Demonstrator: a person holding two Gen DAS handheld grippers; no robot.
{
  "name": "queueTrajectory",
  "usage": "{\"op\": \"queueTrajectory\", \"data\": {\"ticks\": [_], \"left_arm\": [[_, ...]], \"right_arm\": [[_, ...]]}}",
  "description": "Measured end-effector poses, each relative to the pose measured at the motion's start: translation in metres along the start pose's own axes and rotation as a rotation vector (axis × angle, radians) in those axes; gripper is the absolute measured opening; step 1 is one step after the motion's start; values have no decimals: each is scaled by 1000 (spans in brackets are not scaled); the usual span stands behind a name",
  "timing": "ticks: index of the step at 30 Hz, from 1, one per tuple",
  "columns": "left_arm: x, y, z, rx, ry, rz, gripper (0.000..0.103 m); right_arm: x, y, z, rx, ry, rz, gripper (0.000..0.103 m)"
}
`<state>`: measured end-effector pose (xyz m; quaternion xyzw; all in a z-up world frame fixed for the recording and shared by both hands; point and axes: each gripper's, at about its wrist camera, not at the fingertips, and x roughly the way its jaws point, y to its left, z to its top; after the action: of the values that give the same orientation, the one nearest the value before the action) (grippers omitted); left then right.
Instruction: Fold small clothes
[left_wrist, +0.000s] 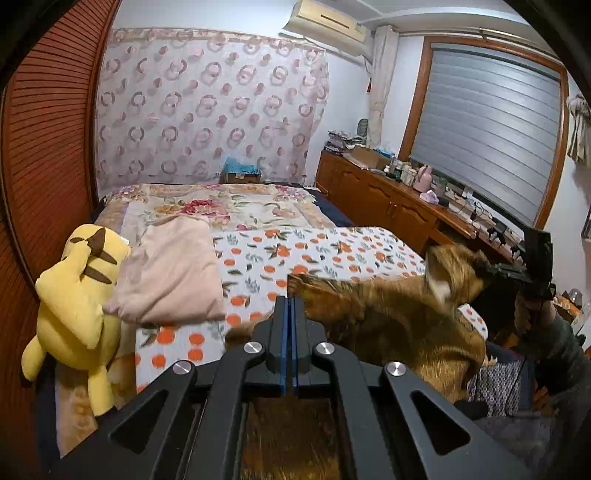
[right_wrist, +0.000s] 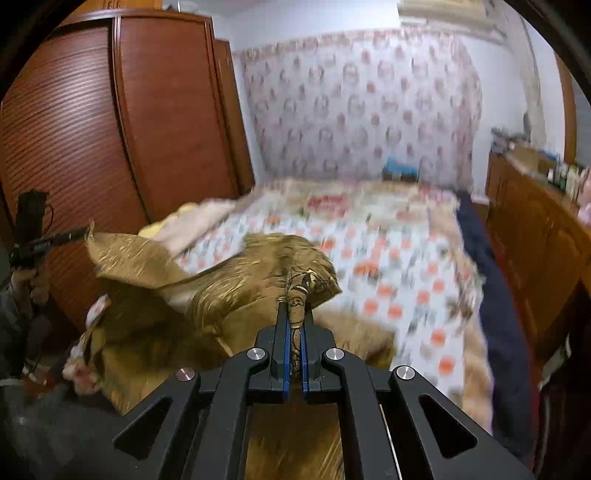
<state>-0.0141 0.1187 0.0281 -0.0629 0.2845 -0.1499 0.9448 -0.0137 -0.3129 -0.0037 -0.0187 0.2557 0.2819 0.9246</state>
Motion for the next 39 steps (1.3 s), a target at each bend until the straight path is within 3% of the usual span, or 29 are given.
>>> {"op": "queueTrajectory", "data": {"ticks": [7, 11, 13, 15, 20, 21, 24, 29, 39], "left_arm": [[20, 4, -34, -23, 90, 0, 2], [20, 9, -41, -48, 108, 5, 3], [16, 8, -39, -39, 93, 32, 11], [9, 7, -37, -25, 70, 46, 36], [-2, 7, -24, -20, 16, 47, 75], [-3, 7, -22, -16, 9, 52, 78], [1, 8, -16, -22, -4, 65, 78], [21, 10, -13, -6, 5, 109, 78], [65, 19, -14, -24, 30, 126, 78]], "right_arm": [[3, -17, -65, 57, 163, -14, 4], [8, -19, -68, 47, 204, -37, 4], [8, -20, -59, 42, 200, -50, 6], [2, -17, -52, 26, 184, -84, 12], [-7, 0, -44, 18, 161, -117, 18], [-8, 3, -41, 13, 155, -122, 21], [-18, 4, -32, -8, 136, -175, 35], [-20, 2, -23, -37, 115, -228, 43], [47, -17, -6, -13, 157, -203, 44]]}}
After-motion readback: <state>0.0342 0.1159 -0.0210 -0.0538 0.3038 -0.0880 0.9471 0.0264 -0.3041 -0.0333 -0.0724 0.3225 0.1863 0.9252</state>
